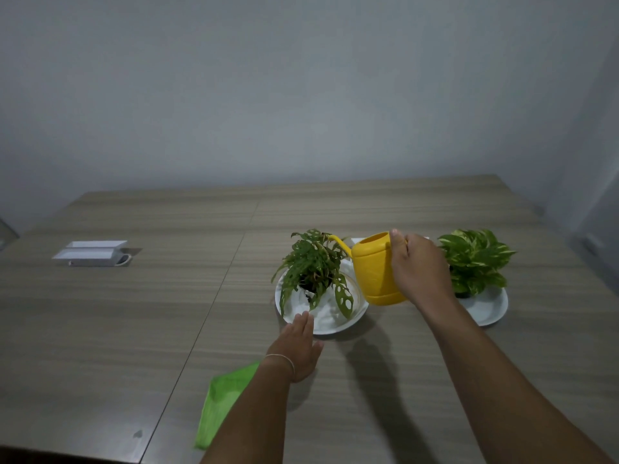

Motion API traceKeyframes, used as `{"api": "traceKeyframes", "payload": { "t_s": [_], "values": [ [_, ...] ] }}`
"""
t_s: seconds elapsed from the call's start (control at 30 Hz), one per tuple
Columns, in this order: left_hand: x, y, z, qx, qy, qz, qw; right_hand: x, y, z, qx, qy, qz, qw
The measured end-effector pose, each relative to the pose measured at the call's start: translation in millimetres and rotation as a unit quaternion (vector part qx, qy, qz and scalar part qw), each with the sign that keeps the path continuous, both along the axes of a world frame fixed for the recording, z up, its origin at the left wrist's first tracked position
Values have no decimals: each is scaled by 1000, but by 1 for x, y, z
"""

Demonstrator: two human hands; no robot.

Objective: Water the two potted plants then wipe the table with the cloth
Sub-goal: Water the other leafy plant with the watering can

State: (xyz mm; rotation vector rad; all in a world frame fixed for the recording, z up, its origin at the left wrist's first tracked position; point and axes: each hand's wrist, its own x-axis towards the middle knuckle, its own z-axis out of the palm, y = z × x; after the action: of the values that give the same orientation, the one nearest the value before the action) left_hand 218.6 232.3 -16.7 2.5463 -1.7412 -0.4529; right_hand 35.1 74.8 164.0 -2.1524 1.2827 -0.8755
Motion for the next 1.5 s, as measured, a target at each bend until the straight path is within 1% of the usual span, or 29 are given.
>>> {"api": "traceKeyframes", "payload": {
  "t_s": [0.23,0.47,0.63,0.87,1.07,1.5],
  "values": [
    [2,9,-7,12,17,15,1000,4,7,1,1,-15,33,999],
    [3,9,-3,20,0,0,1000,-4,13,-4,9,-10,48,999],
    [-3,3,-3,17,-7,-11,1000,-15,13,-7,10,-6,36,999],
    [-14,-10,-3,10,4,-24,1000,-30,5,-9,11,-14,8,1000],
    [-15,-12,-9,11,7,-30,999,-34,4,-8,9,-17,2,1000],
    [7,9,-17,13,21,4,1000,-3,1,-4,-23,-33,18,999]
  ]
}}
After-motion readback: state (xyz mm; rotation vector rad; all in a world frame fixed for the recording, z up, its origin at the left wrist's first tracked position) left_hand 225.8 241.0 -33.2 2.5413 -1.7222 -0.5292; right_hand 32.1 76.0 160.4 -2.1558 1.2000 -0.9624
